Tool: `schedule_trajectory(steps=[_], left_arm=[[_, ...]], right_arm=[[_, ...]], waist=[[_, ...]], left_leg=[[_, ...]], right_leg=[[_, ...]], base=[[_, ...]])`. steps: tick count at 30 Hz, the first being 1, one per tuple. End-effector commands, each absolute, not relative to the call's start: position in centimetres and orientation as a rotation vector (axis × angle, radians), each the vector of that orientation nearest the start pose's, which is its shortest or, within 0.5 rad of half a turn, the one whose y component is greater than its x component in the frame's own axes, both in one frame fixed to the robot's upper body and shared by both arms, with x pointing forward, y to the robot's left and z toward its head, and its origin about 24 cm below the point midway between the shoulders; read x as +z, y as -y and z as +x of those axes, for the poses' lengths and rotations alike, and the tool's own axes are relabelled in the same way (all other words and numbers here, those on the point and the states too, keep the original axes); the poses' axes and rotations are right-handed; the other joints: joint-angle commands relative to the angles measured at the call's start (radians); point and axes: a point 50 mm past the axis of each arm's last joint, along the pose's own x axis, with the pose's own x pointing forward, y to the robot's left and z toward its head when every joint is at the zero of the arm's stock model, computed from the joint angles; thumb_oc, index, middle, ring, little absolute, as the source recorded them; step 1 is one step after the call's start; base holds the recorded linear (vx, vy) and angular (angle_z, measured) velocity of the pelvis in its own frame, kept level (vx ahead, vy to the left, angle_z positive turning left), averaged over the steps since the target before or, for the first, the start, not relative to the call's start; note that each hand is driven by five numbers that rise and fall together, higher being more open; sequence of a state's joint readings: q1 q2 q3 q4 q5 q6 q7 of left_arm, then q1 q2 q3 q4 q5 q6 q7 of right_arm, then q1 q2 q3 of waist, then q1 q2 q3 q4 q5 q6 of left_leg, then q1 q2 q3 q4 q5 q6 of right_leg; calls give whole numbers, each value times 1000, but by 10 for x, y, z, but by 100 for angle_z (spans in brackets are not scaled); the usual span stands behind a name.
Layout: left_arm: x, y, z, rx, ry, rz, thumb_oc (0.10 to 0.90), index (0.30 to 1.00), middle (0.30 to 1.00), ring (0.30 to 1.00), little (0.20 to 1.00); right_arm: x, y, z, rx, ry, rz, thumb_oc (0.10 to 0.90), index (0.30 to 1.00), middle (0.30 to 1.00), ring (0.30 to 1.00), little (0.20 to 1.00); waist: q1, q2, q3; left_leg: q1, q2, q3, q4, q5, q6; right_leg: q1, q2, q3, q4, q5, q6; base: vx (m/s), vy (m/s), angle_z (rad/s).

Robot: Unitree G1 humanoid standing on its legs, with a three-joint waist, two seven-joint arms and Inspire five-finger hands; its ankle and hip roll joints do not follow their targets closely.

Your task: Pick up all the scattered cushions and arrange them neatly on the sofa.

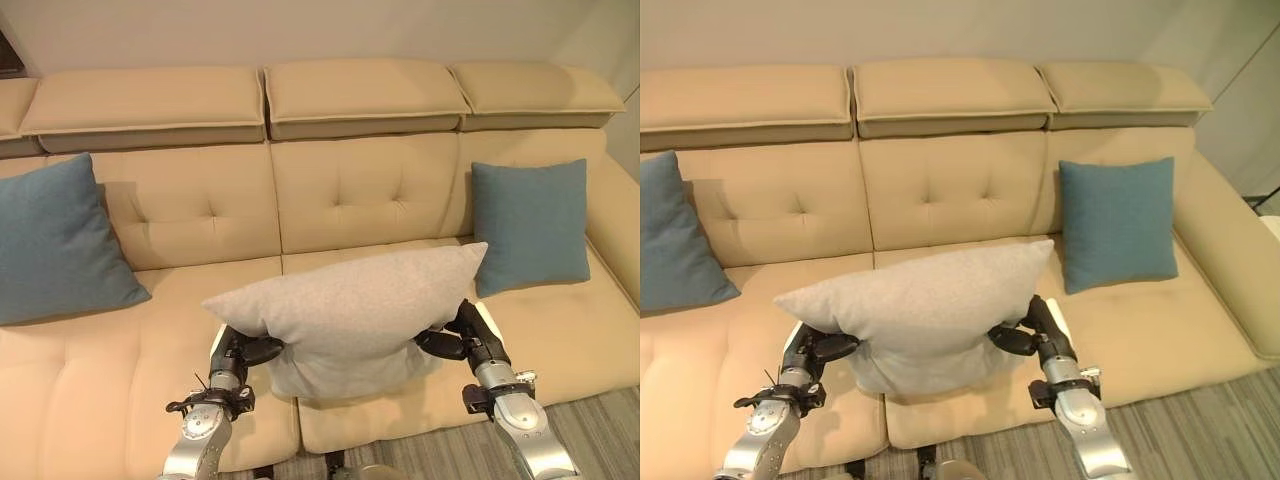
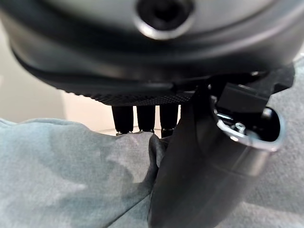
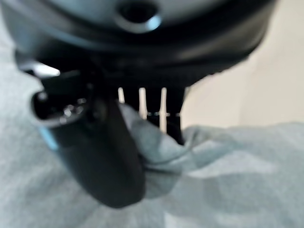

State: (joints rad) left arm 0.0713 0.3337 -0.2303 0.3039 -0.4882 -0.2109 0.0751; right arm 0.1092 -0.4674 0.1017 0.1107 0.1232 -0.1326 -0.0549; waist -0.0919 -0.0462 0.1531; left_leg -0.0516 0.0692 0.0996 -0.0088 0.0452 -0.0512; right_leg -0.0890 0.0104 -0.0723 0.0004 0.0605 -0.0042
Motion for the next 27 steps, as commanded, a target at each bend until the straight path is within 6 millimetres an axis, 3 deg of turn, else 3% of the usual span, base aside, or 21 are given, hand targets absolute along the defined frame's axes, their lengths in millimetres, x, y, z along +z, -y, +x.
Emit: schedule_trajectory(steps=[1, 11, 18, 19, 27], left_arm=[[47, -172, 247, -152, 150, -135, 400, 300, 300, 300, 300], [70, -184, 251, -46, 266, -153, 400, 300, 300, 300, 300], [122, -164, 289, -36, 480, -153, 400, 300, 300, 300, 300], [123, -164, 290, -36, 483, -153, 400, 300, 300, 300, 300], [192, -139, 335, -51, 672, -76, 400, 300, 300, 300, 300]], right_arm=[[73, 189, 245, 127, 239, -221, 400, 300, 300, 300, 300], [87, 176, 260, 104, 314, -169, 400, 300, 300, 300, 300], [139, 150, 300, 77, 522, -182, 400, 300, 300, 300, 300], [139, 150, 301, 77, 525, -182, 400, 300, 300, 300, 300], [197, 134, 342, 14, 665, -260, 400, 300, 300, 300, 300]], waist=[[28, -47, -89], [47, -21, -72], [56, 12, -46], [56, 13, -47], [43, 34, -45]], left_leg=[[-51, -13, 15, 137, -147, 7], [-54, -34, 21, 47, -110, 8], [-164, -25, 8, -78, -5, -24], [-168, -24, 7, -77, -4, -24], [-308, -16, -7, -79, 41, -57]], right_leg=[[45, -113, 62, 51, -118, 121], [11, -129, 52, -3, -82, 137], [-120, -107, 29, -82, -15, 149], [-124, -107, 29, -81, -15, 149], [-258, -89, 27, -88, 15, 164]], base=[[33, 70, -1], [-3, 7, 4], [-90, -50, 6], [-28, -44, 18], [-36, -50, 5]])
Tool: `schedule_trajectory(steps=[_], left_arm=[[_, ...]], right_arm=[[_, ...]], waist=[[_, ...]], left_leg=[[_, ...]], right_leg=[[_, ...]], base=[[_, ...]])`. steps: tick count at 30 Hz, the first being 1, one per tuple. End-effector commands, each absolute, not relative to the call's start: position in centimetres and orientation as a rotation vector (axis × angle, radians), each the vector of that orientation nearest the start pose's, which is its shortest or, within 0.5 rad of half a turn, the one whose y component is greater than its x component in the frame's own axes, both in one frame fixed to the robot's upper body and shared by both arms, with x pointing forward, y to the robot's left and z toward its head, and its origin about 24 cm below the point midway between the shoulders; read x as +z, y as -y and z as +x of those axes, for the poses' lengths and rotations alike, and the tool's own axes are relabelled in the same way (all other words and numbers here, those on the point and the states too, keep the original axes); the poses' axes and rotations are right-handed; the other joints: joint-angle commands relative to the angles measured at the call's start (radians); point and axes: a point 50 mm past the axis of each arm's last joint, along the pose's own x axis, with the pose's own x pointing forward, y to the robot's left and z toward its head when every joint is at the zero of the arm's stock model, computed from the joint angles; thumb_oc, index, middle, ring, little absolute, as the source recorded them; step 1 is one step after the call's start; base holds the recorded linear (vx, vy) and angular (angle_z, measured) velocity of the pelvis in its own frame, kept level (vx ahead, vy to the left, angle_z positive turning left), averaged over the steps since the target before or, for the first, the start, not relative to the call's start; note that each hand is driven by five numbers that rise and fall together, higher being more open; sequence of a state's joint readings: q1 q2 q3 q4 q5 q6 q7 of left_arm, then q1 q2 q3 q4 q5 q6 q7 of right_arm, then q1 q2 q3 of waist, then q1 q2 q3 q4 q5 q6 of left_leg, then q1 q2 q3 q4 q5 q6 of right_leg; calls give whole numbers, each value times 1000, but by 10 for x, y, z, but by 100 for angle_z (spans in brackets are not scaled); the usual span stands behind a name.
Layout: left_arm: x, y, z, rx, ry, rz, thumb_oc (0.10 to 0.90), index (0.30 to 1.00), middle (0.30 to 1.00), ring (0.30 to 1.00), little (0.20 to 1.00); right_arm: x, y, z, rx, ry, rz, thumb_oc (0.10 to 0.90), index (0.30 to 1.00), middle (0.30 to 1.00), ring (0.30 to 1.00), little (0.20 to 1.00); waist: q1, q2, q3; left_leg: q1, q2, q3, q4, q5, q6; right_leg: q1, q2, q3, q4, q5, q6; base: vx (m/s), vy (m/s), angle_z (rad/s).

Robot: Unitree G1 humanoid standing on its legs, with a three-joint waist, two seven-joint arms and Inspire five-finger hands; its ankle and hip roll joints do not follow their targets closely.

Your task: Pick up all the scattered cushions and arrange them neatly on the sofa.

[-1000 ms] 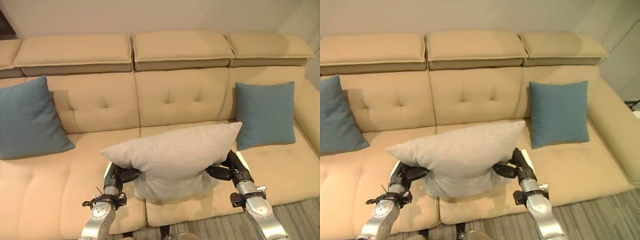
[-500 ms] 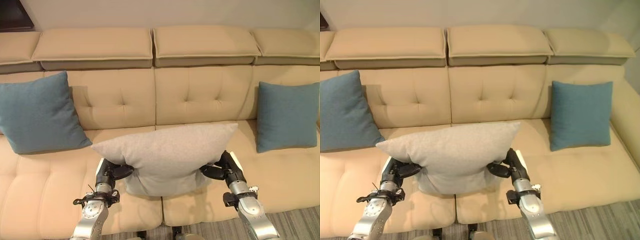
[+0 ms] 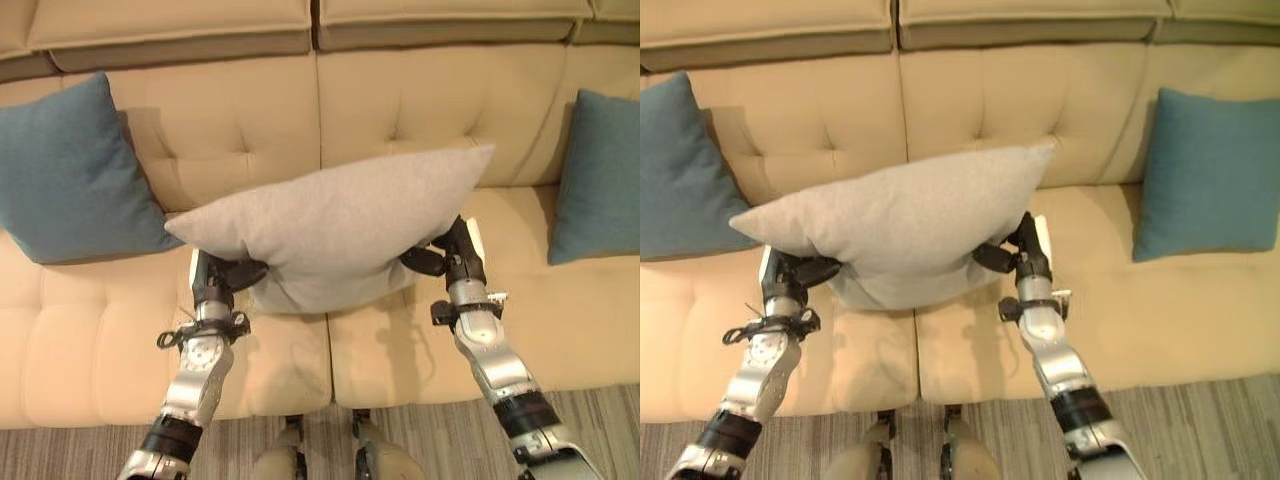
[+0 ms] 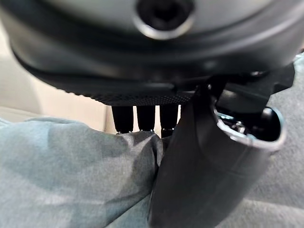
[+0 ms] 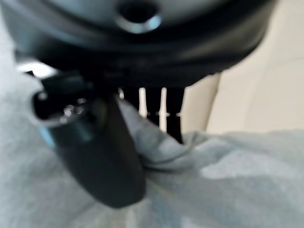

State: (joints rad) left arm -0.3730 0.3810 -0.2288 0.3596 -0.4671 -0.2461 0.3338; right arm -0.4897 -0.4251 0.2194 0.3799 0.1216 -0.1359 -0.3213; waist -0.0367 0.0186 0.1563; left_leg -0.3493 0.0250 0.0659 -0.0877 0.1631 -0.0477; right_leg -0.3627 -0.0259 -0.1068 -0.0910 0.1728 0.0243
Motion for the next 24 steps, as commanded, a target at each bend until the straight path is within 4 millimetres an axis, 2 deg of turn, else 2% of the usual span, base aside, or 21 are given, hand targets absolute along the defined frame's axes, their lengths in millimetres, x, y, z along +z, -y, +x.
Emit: schedule_trajectory(steps=[1, 6, 9, 10, 14, 18, 24], left_arm=[[199, -138, 339, -50, 687, -62, 400, 300, 300, 300, 300], [238, -131, 355, -40, 769, 6, 400, 300, 300, 300, 300], [245, -131, 358, -35, 785, 19, 400, 300, 300, 300, 300], [257, -132, 360, -28, 809, 51, 400, 300, 300, 300, 300], [277, -135, 362, -9, 861, 74, 400, 300, 300, 300, 300], [291, -137, 362, 6, 897, 89, 400, 300, 300, 300, 300], [292, -141, 365, 27, 889, 83, 400, 300, 300, 300, 300]], right_arm=[[203, 135, 346, 3, 677, -272, 400, 300, 300, 300, 300], [247, 135, 362, -62, 763, -317, 400, 300, 300, 300, 300], [255, 136, 364, -72, 781, -312, 400, 300, 300, 300, 300], [263, 136, 366, -83, 794, -315, 400, 300, 300, 300, 300], [284, 138, 369, -109, 843, -329, 400, 300, 300, 300, 300], [296, 140, 370, -129, 867, -334, 400, 300, 300, 300, 300], [301, 139, 374, -130, 859, -344, 400, 300, 300, 300, 300]], waist=[[-12, -29, -48], [-14, -17, -37], [-14, -15, -36], [-16, -13, -32], [-15, -10, -30], [-11, -10, -30], [-4, -9, -27]], left_leg=[[-20, 27, 25, 0, -73, -62], [-77, 23, 15, 0, -56, -69], [-87, 22, 13, 0, -54, -70], [-97, 21, 12, 0, -55, -72], [-135, 18, 8, 0, -44, -76], [-163, 18, 5, 0, -41, -80], [-197, 17, -3, 0, -32, -84]], right_leg=[[5, -53, 62, 4, -96, 136], [-53, -49, 66, 4, -85, 136], [-65, -47, 69, 4, -83, 136], [-78, -45, 72, 4, -84, 138], [-118, -43, 72, 4, -74, 141], [-148, -41, 73, 4, -72, 144], [-183, -37, 66, 4, -68, 146]], base=[[8, -51, -2], [13, -29, -2], [21, -24, -4], [0, 0, 0], [11, -26, -2], [1, -26, 2], [3, -20, 1]])
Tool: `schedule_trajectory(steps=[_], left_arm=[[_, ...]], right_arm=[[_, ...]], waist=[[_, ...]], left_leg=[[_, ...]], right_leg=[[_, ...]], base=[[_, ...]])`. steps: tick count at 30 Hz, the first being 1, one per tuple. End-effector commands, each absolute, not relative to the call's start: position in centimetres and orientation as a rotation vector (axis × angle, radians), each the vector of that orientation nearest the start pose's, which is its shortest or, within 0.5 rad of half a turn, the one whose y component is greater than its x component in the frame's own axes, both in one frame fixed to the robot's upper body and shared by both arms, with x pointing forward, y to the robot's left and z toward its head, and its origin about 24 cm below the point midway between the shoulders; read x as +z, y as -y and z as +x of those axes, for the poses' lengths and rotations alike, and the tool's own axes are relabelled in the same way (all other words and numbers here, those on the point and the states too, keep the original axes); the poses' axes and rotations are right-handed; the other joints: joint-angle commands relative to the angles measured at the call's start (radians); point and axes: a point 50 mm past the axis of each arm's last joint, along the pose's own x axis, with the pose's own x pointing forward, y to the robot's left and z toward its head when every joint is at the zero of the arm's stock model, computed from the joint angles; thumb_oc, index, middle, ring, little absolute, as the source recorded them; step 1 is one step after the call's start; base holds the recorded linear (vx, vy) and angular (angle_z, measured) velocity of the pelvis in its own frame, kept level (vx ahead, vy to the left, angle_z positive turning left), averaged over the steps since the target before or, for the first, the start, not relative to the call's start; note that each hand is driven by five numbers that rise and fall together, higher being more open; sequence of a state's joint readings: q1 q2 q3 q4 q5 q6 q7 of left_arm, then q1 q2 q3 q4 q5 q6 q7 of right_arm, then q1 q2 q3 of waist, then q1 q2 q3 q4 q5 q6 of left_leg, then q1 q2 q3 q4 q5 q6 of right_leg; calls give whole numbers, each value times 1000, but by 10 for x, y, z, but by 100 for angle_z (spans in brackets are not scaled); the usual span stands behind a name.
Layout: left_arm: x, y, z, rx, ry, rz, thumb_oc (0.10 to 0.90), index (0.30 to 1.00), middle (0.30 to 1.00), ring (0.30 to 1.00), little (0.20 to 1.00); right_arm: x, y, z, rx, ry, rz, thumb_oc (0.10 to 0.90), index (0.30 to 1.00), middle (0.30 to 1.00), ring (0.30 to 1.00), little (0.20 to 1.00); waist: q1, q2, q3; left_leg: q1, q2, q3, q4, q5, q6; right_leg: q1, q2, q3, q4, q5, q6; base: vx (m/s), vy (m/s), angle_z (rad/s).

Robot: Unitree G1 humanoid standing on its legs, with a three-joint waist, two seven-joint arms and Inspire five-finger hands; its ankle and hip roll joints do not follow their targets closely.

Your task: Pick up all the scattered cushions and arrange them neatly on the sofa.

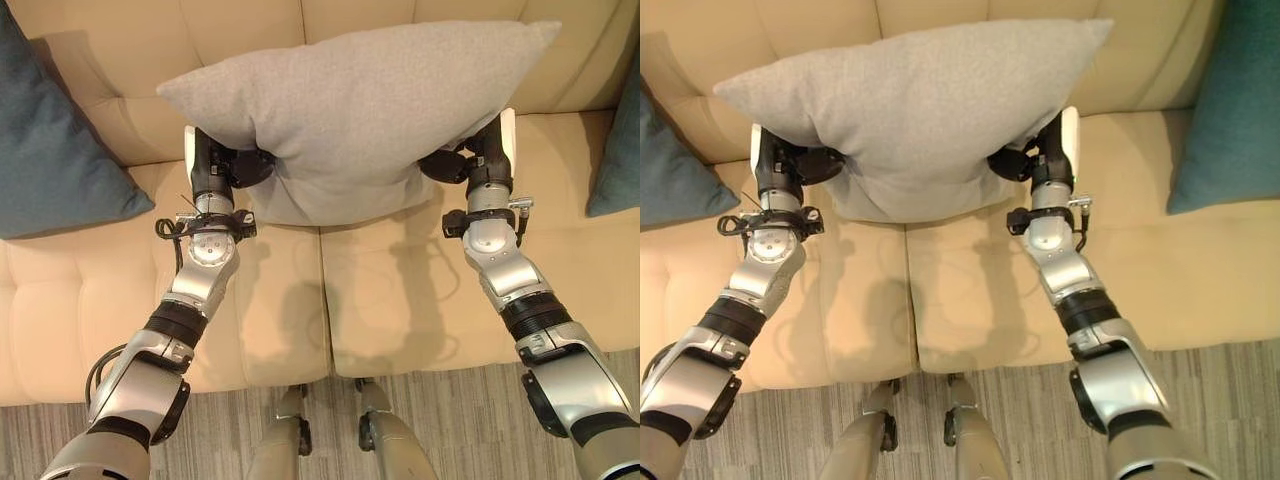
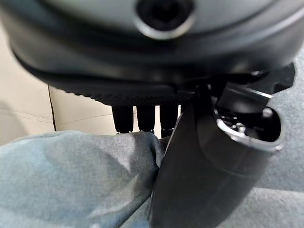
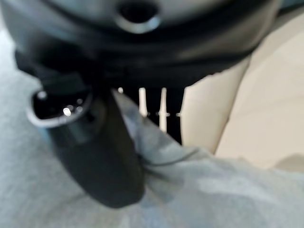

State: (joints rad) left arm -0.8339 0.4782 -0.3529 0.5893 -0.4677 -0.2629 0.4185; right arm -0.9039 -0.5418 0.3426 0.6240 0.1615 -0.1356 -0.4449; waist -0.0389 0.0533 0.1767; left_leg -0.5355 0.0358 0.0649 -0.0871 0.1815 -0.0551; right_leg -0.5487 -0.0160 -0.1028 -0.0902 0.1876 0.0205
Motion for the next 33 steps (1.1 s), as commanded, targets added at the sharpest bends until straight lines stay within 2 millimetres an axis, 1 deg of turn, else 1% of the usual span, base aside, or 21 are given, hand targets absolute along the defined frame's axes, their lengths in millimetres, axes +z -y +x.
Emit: schedule_trajectory(steps=[1, 2, 7, 8, 9, 10, 13, 14, 16, 18, 19, 21, 22, 23, 24, 25, 27, 28, 29, 30, 33], left_arm=[[290, -142, 366, 30, 878, 82, 400, 300, 300, 300, 300], [290, -142, 366, 30, 878, 82, 400, 300, 300, 300, 300], [276, -142, 371, 32, 819, 94, 400, 300, 300, 300, 300], [273, -142, 373, 32, 805, 107, 496, 444, 444, 444, 444], [273, -142, 373, 32, 806, 107, 587, 580, 580, 580, 580], [272, -143, 375, 47, 791, 123, 800, 900, 900, 900, 900], [274, -144, 378, 62, 787, 139, 800, 900, 900, 900, 900], [275, -148, 379, 86, 781, 149, 800, 900, 900, 900, 900], [276, -150, 380, 99, 780, 154, 800, 900, 900, 900, 900], [274, -159, 383, 139, 753, 163, 800, 900, 900, 900, 900], [274, -159, 383, 139, 754, 163, 800, 900, 900, 900, 900], [265, -175, 388, 196, 697, 163, 800, 900, 900, 900, 900], [265, -175, 388, 196, 698, 163, 800, 900, 900, 900, 900], [261, -187, 389, 234, 668, 178, 800, 900, 900, 900, 900], [260, -191, 389, 244, 662, 182, 800, 900, 900, 900, 900], [260, -191, 389, 244, 662, 182, 800, 900, 900, 900, 900], [257, -205, 388, 282, 645, 197, 800, 900, 900, 900, 900], [256, -212, 387, 300, 637, 207, 800, 900, 900, 900, 900], [252, -225, 384, 332, 624, 205, 800, 900, 900, 900, 900], [250, -232, 382, 347, 621, 201, 800, 900, 900, 900, 900], [239, -241, 373, 349, 625, 183, 800, 900, 900, 900, 900]], right_arm=[[300, 140, 375, -130, 849, -348, 400, 300, 300, 300, 300], [300, 140, 375, -130, 849, -348, 400, 300, 300, 300, 300], [289, 142, 382, -143, 791, -395, 400, 300, 300, 300, 300], [287, 145, 385, -155, 773, -423, 499, 448, 448, 448, 448], [287, 144, 385, -155, 773, -423, 552, 528, 528, 528, 528], [287, 149, 387, -186, 760, -481, 800, 900, 900, 900, 900], [289, 154, 390, -224, 747, -526, 800, 900, 900, 900, 900], [291, 161, 392, -267, 737, -570, 800, 900, 900, 900, 900], [294, 165, 393, -293, 735, -590, 800, 900, 900, 900, 900], [296, 179, 395, -358, 709, -615, 800, 900, 900, 900, 900], [296, 178, 395, -358, 710, -615, 800, 900, 900, 900, 900], [295, 197, 397, -425, 663, -632, 800, 900, 900, 900, 900], [296, 197, 397, -425, 664, -632, 800, 900, 900, 900, 900], [293, 209, 398, -462, 627, -633, 800, 900, 900, 900, 900], [292, 214, 397, -478, 614, -632, 800, 900, 900, 900, 900], [292, 214, 397, -478, 614, -632, 800, 900, 900, 900, 900], [292, 229, 395, -523, 593, -625, 800, 900, 900, 900, 900], [290, 236, 394, -544, 581, -623, 800, 900, 900, 900, 900], [284, 251, 390, -582, 556, -614, 800, 900, 900, 900, 900], [280, 260, 387, -604, 544, -600, 800, 900, 900, 900, 900], [263, 276, 379, -637, 516, -530, 800, 900, 900, 900, 900]], waist=[[-1, -43, -46], [-1, -43, -46], [4, -42, -41], [4, -42, -39], [4, -42, -40], [3, -42, -35], [3, -44, -31], [6, -43, -28], [5, -44, -26], [8, -45, -24], [8, -45, -23], [10, -48, -24], [9, -48, -24], [9, -49, -25], [10, -50, -25], [10, -50, -25], [10, -52, -26], [10, -53, -27], [9, -52, -30], [10, -52, -32], [9, -52, -35]], left_leg=[[-16, 5, -3, 0, -50, -77], [-17, 5, -3, 0, -50, -77], [-43, 5, -9, 0, -41, -80], [-52, 5, -12, 0, -38, -81], [-53, 5, -13, 0, -38, -81], [-55, 6, -13, 0, -42, -82], [-64, 6, -13, 0, -34, -83], [-62, 5, -15, 0, -38, -85], [-66, 5, -16, 0, -33, -85], [-58, 4, -17, 0, -38, -86], [-58, 4, -17, 0, -38, -86], [-50, 3, -18, 0, -36, -87], [-54, 3, -18, 0, -32, -87], [-43, 3, -18, 0, -37, -89], [-40, 3, -18, 0, -38, -90], [-41, 3, -18, 0, -37, -90], [-34, 2, -17, 0, -39, -91], [-33, 1, -17, 0, -36, -91], [-24, 1, -17, 0, -42, -92], [-19, 1, -18, 0, -43, -92], [-11, 0, -16, 0, -41, -91]], right_leg=[[-2, -46, 62, 3, -82, 150], [-2, -46, 62, 3, -82, 150], [-28, -45, 55, 3, -79, 150], [-36, -45, 53, 3, -78, 151], [-37, -45, 53, 3, -78, 151], [-39, -45, 52, 3, -82, 153], [-49, -44, 49, 3, -75, 153], [-46, -44, 47, 3, -79, 153], [-49, -45, 46, 3, -75, 153], [-42, -44, 46, 3, -79, 153], [-42, -44, 46, 3, -79, 153], [-34, -43, 44, 3, -79, 154], [-38, -44, 44, 3, -75, 153], [-28, -42, 41, 3, -80, 155], [-25, -42, 41, 3, -81, 154], [-25, -42, 41, 3, -81, 154], [-18, -42, 40, 3, -82, 155], [-17, -43, 39, 3, -78, 155], [-6, -43, 37, 3, -83, 155], [-1, -42, 36, 3, -84, 155], [9, -43, 33, 3, -84, 153]], base=[[0, 0, 0], [11, -14, 4], [3, -5, 1], [0, 0, 0], [0, 0, 0], [0, 0, 0], [-3, -7, 3], [-7, -3, 6], [-6, -2, 2], [0, 0, 0], [0, 0, 0], [0, 0, 0], [0, 0, 0], [0, 0, 0], [0, 0, 0], [0, 0, 0], [-10, -7, 5], [6, -6, 6], [-9, -7, 5], [6, -10, 4], [-9, -2, 5]])
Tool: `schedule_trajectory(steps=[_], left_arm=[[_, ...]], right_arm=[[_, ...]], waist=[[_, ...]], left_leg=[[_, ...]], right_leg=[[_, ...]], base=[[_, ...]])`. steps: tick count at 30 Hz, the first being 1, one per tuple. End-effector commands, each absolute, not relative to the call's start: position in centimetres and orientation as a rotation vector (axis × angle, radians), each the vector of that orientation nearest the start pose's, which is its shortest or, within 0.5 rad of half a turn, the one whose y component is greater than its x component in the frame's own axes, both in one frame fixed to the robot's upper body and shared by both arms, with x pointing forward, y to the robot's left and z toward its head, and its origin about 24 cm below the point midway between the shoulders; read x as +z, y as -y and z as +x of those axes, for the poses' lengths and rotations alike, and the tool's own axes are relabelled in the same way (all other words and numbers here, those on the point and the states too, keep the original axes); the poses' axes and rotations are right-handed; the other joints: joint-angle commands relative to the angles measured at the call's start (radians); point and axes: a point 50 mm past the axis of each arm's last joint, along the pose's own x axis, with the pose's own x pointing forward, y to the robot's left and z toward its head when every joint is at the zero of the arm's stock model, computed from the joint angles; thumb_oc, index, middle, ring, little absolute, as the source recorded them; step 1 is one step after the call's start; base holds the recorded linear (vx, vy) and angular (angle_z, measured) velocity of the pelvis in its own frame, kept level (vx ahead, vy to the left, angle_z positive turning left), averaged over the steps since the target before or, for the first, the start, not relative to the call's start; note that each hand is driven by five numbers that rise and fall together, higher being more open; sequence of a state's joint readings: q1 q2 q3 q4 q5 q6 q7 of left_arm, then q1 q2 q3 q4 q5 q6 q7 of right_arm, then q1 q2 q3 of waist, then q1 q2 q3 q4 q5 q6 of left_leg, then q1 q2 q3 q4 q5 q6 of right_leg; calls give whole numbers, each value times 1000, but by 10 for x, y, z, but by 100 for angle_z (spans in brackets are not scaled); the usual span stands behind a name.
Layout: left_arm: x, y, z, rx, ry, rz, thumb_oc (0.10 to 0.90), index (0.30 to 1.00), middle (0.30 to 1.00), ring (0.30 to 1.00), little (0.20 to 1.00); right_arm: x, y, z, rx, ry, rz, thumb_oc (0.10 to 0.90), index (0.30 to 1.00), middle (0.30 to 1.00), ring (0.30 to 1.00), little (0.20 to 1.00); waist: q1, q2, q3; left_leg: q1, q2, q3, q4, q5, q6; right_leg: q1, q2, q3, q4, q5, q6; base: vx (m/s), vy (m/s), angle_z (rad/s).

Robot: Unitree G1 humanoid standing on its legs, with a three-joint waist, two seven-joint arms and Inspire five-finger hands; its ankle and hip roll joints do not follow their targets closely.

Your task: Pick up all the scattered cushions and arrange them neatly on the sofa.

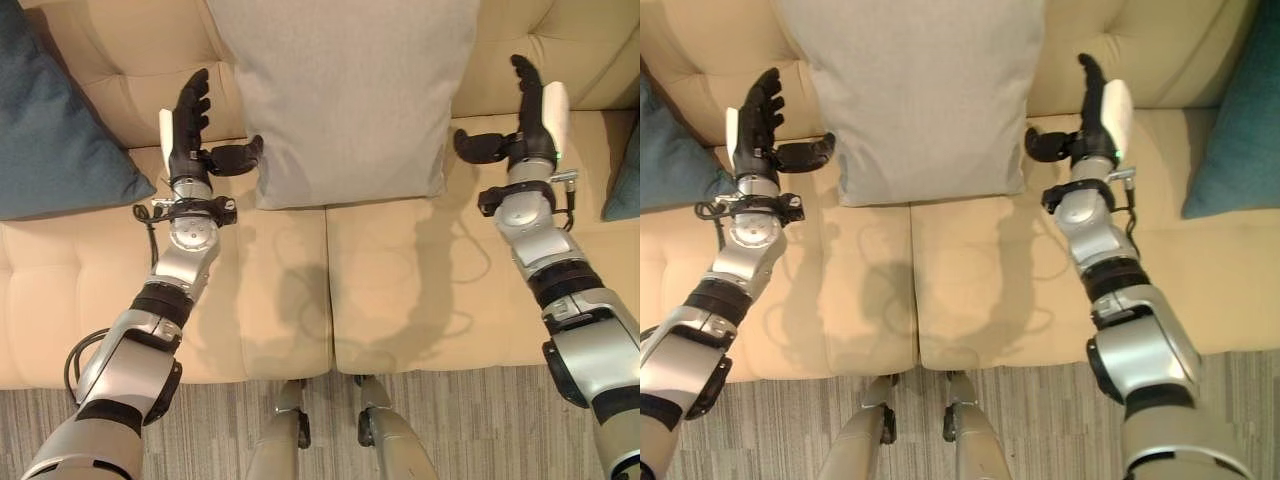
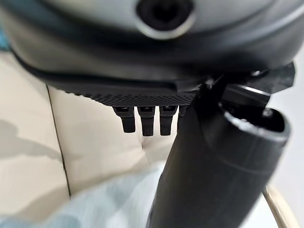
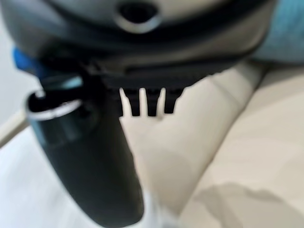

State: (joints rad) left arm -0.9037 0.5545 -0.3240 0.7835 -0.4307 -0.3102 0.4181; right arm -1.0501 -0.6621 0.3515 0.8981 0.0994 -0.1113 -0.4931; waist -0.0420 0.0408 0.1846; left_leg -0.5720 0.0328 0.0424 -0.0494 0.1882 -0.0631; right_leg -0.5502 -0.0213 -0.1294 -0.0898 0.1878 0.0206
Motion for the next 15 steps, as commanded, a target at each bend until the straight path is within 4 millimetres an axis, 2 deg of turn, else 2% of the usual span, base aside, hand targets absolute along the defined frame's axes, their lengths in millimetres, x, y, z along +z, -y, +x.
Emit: schedule_trajectory(steps=[1, 4, 6, 8, 9, 10, 11, 12, 15], left_arm=[[230, -239, 368, 323, 621, 183, 800, 900, 900, 900, 900], [206, -228, 353, 237, 615, 177, 800, 900, 900, 900, 900], [182, -219, 341, 191, 580, 122, 800, 900, 900, 900, 900], [156, -216, 326, 154, 525, 108, 800, 900, 900, 900, 900], [126, -219, 310, 137, 430, 77, 800, 900, 900, 900, 900], [113, -222, 303, 136, 383, 75, 800, 900, 900, 900, 900], [112, -222, 302, 134, 378, 76, 800, 900, 900, 900, 900], [84, -234, 285, 135, 267, 126, 800, 900, 900, 900, 900], [28, -249, 252, 145, 21, 189, 800, 900, 900, 900, 900]], right_arm=[[251, 281, 375, -627, 495, -534, 800, 900, 900, 900, 900], [225, 282, 364, -577, 480, -556, 800, 900, 900, 900, 900], [201, 280, 354, -533, 455, -559, 800, 900, 900, 900, 900], [167, 278, 339, -475, 393, -577, 800, 900, 900, 900, 900], [137, 277, 322, -417, 329, -580, 800, 900, 900, 900, 900], [125, 278, 314, -396, 295, -583, 800, 900, 900, 900, 900], [123, 278, 313, -395, 290, -583, 800, 900, 900, 900, 900], [98, 283, 294, -366, 212, -582, 800, 900, 900, 900, 900], [52, 288, 264, -329, 43, -567, 800, 900, 900, 900, 900]], waist=[[13, -39, -44], [9, -44, -52], [7, -50, -59], [3, -55, -68], [-2, -59, -72], [-5, -61, -76], [-5, -61, -75], [-12, -64, -80], [-21, -66, -89]], left_leg=[[42, 3, 7, -38, -57, -83], [71, 7, 10, -38, -60, -81], [103, 11, 14, -38, -70, -80], [142, 16, 16, -38, -79, -79], [181, 22, 22, -38, -88, -77], [200, 25, 23, -38, -93, -75], [206, 25, 23, -38, -94, -75], [246, 31, 30, -38, -102, -73], [313, 36, 41, -38, -112, -67]], right_leg=[[27, -38, 59, 3, -92, 152], [58, -39, 56, 3, -96, 148], [88, -41, 53, 3, -104, 145], [131, -42, 47, 3, -114, 143], [170, -42, 42, 3, -122, 140], [190, -43, 40, 3, -125, 139], [195, -43, 39, 3, -127, 139], [235, -44, 35, 3, -133, 139], [297, -44, 32, 3, -145, 138]], base=[[-6, -2, 7], [26, 2, 2], [31, -9, -3], [50, -18, 7], [64, -21, 7], [48, -16, 6], [48, -8, 0], [34, 8, 0], [17, 9, 3]])
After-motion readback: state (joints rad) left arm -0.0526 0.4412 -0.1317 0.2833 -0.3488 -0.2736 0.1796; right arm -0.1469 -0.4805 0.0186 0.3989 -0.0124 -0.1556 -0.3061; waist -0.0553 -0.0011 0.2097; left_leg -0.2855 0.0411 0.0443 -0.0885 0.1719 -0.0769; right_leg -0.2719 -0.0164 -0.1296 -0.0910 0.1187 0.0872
